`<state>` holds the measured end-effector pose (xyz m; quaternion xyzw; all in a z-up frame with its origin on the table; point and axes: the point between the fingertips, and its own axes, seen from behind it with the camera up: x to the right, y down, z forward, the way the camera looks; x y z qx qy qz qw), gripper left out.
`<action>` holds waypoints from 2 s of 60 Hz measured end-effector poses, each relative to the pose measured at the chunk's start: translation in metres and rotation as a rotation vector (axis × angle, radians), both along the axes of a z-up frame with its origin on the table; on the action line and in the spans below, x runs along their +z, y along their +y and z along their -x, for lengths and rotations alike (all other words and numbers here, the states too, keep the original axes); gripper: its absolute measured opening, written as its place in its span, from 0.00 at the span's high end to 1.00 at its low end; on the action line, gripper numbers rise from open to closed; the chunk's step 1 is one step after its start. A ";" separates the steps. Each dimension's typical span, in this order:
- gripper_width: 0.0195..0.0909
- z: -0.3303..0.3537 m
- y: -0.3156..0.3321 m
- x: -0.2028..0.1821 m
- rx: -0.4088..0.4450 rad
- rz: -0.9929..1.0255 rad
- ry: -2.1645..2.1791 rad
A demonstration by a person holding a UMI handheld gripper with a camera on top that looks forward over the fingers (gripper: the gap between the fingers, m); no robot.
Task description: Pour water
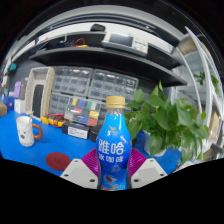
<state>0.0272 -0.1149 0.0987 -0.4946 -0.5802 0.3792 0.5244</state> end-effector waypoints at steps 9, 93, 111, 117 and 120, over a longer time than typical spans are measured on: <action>0.81 0.020 -0.040 0.011 0.101 -0.260 -0.006; 0.81 0.082 -0.226 0.071 0.336 -1.434 0.110; 0.81 0.074 -0.197 0.070 0.350 -0.212 0.014; 0.81 0.074 -0.188 0.057 0.337 0.039 0.004; 0.81 0.069 -0.190 0.046 0.342 0.127 -0.011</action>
